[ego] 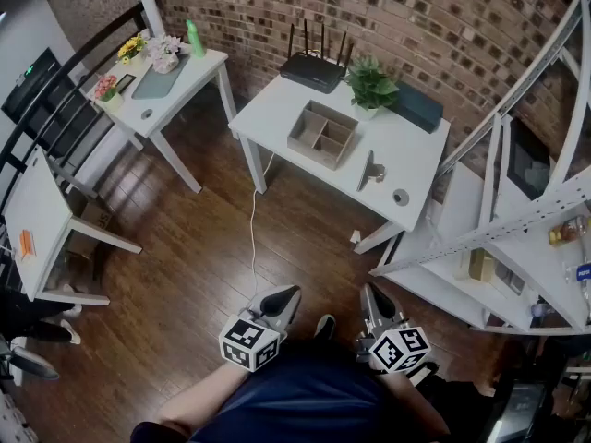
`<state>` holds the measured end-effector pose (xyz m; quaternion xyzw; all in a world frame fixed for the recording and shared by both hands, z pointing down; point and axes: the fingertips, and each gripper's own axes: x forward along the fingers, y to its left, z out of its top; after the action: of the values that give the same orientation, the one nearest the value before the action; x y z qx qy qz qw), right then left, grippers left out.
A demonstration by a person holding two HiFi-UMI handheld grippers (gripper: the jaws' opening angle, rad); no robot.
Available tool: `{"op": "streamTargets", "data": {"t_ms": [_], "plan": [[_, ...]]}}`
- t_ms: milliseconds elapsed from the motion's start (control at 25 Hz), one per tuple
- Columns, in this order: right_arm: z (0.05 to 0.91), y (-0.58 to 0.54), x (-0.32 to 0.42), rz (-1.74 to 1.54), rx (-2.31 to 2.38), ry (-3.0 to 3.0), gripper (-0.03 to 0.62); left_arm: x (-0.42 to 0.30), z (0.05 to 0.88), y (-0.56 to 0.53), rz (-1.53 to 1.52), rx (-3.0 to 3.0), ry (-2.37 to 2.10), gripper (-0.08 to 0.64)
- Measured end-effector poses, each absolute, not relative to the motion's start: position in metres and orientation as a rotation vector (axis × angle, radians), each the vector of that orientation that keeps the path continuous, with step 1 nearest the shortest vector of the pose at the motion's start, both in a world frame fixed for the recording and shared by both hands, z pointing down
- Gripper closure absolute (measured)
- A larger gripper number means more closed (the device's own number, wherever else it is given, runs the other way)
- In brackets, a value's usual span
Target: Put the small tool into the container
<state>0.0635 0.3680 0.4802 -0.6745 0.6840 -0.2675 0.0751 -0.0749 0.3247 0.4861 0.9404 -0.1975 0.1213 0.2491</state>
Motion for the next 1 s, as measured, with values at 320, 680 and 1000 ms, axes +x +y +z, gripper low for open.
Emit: {"op": "streamTargets", "data": {"t_ms": [320, 680, 1000], "plan": [[0.486, 0.375, 0.108, -0.810, -2.003, 2.043, 0.581, -0.031, 0.487, 0.334, 0.349, 2.574, -0.545, 0.557], [0.491, 0.371, 0.152, -0.825, -1.943, 2.044, 0.581, 0.003, 0.485, 0.341, 0.383, 2.585, -0.625, 0.556], [0.499, 0.335, 0.154, -0.863, -1.937, 2.062, 0.581, 0.004, 0.493, 0.306, 0.391, 2.549, -0.667, 0.556]]}}
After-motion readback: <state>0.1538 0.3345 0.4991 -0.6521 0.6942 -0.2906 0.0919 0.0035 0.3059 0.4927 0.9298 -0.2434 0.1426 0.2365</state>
